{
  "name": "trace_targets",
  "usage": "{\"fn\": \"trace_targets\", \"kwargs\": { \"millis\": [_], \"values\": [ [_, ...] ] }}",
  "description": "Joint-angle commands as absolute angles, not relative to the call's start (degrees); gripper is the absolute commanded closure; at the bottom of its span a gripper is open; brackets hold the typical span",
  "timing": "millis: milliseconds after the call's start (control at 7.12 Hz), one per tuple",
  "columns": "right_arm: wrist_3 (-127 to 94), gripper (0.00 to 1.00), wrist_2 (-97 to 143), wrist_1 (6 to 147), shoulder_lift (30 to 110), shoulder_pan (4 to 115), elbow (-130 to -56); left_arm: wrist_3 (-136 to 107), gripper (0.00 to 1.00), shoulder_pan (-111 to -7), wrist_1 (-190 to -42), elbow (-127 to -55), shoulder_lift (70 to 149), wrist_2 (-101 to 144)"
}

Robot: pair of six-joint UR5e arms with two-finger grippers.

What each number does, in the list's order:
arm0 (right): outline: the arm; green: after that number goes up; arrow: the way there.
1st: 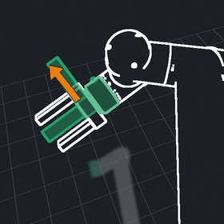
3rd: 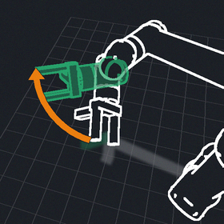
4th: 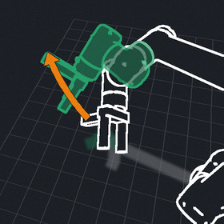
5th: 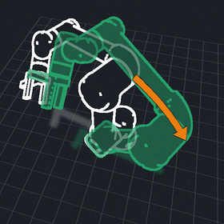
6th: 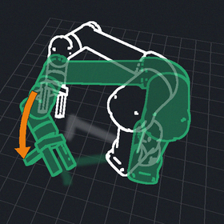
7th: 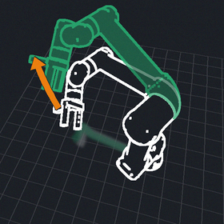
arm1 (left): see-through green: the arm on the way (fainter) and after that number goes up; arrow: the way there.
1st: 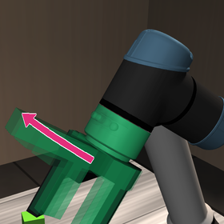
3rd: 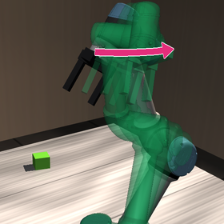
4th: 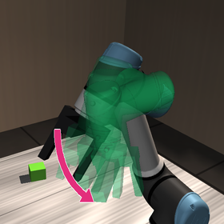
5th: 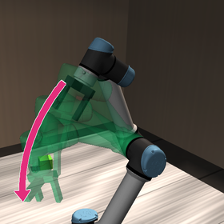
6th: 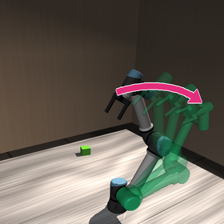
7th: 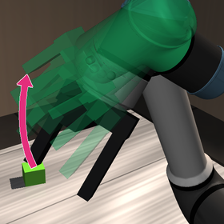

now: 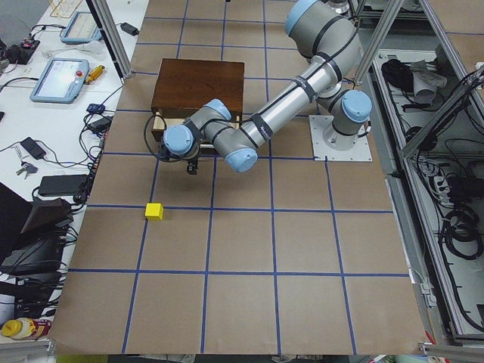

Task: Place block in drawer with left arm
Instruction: 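Pull the drawer open with the left gripper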

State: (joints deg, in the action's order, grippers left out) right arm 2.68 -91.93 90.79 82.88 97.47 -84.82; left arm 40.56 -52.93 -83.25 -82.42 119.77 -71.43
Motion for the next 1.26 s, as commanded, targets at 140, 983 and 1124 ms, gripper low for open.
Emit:
{"fn": "trace_targets", "kwargs": {
  "millis": [140, 983, 1124],
  "values": [
    [2.72, 0.0, -91.93, 90.79, 82.88, 97.47, -84.81, 40.96, 0.0, -50.81, -82.62, -82.27, 120.15, -71.46],
    [2.64, 0.0, -91.93, 90.79, 82.88, 97.47, -84.81, 41.66, 0.0, -49.75, -82.96, -81.65, 115.5, -73.74],
    [2.64, 0.0, -91.93, 90.79, 82.88, 97.47, -84.81, 41.66, 0.0, -49.75, -83.4, -81.74, 113.84, -75.31]
  ]
}}
